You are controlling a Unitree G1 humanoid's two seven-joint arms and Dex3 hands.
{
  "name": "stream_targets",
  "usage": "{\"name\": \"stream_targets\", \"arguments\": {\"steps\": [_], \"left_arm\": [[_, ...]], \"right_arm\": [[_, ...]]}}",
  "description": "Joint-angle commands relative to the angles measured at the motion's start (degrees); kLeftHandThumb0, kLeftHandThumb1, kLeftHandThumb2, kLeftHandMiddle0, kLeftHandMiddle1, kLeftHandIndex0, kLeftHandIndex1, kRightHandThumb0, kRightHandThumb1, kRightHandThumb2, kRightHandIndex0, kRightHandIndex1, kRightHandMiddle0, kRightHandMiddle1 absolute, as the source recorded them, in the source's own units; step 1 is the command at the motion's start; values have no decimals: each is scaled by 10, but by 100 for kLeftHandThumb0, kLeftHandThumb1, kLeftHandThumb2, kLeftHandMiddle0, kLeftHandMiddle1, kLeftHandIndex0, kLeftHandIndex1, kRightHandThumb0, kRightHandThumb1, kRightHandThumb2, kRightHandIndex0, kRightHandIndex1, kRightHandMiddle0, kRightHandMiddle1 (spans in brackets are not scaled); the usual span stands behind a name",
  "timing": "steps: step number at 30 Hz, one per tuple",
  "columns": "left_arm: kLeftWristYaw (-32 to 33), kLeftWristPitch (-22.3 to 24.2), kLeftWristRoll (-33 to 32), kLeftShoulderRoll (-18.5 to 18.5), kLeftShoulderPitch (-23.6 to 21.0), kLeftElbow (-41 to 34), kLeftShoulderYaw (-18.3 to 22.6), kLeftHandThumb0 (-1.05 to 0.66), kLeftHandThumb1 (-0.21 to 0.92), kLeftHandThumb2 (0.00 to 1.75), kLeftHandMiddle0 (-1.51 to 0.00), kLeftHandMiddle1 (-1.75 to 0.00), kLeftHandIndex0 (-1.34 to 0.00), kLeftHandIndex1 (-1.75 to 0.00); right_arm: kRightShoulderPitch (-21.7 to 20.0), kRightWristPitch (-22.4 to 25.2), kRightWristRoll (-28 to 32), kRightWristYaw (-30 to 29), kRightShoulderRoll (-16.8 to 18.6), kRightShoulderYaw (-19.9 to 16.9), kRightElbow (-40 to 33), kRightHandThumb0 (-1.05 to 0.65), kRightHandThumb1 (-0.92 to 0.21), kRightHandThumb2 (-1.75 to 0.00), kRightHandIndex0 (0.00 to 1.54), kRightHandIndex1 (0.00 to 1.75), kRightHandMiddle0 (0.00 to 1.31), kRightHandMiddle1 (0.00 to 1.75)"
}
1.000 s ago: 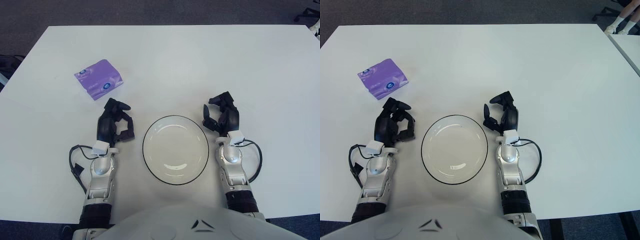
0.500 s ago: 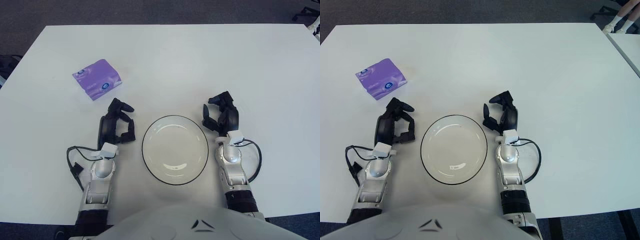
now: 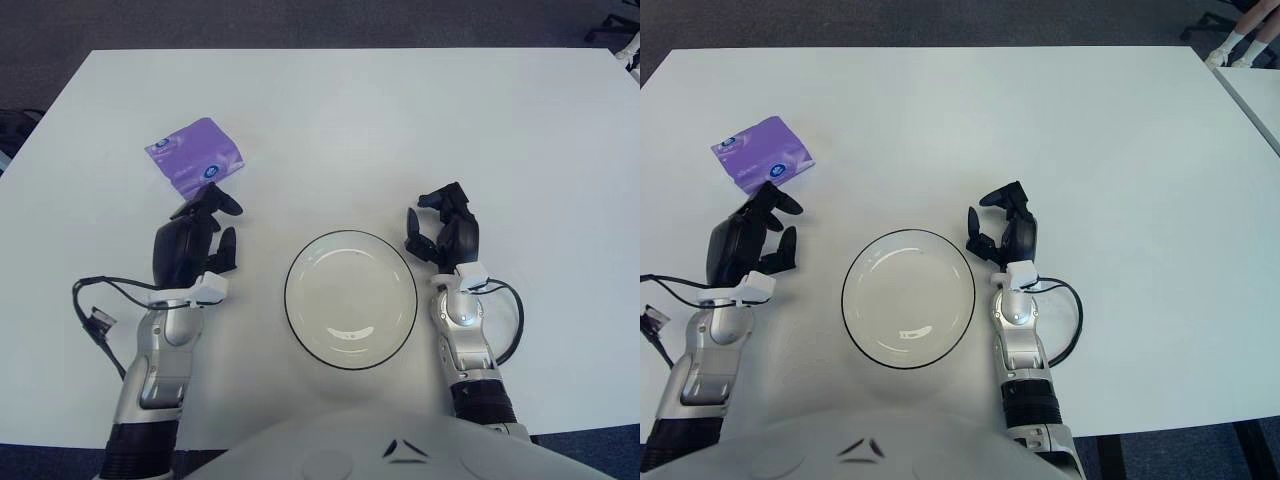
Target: Put the tissue paper into the plate.
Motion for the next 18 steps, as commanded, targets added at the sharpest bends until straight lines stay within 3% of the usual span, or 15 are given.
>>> {"name": "stream_targets", "arguments": {"steps": [1, 3, 4, 6, 8, 10, 15, 18], "left_arm": [[15, -7, 20, 23, 1, 10, 9, -78, 85, 67, -6, -174, -8, -171], [23, -3, 32, 30, -8, 11, 12, -91, 88, 62, -3, -170, -4, -163], [28, -1, 38, 34, -12, 12, 14, -96, 89, 59, -2, -158, -3, -140], [36, 7, 58, 41, -24, 11, 17, -99, 90, 58, -1, -151, -2, -124], [39, 17, 75, 46, -31, 7, 17, -102, 91, 56, 0, -124, -1, -88], [33, 35, 100, 54, -43, -1, 17, -104, 92, 58, 0, -81, 0, -52], [6, 75, 141, 66, -69, -15, 9, -105, 92, 60, 0, -21, 0, -13], [1, 91, 157, 68, -78, -16, 4, -105, 92, 57, 0, -7, 0, -4]], "right_arm": [[36, 30, 3, 0, -1, -7, 61, -1, -50, -100, 57, 141, 39, 175], [35, 30, 3, -1, -1, -7, 62, -1, -50, -100, 57, 141, 39, 175], [35, 30, 3, -1, 0, -7, 63, -1, -50, -100, 57, 141, 39, 175], [34, 30, 3, -2, 0, -8, 65, -1, -50, -100, 57, 141, 40, 175], [32, 29, 3, -2, 0, -8, 67, -1, -50, -100, 57, 141, 40, 175], [30, 27, 2, -1, -1, -9, 71, -1, -50, -100, 57, 141, 39, 175], [26, 24, 5, 1, -1, -10, 78, -1, -50, -100, 57, 141, 39, 175], [25, 24, 7, 3, -1, -10, 79, -1, -49, -101, 57, 142, 39, 175]]}}
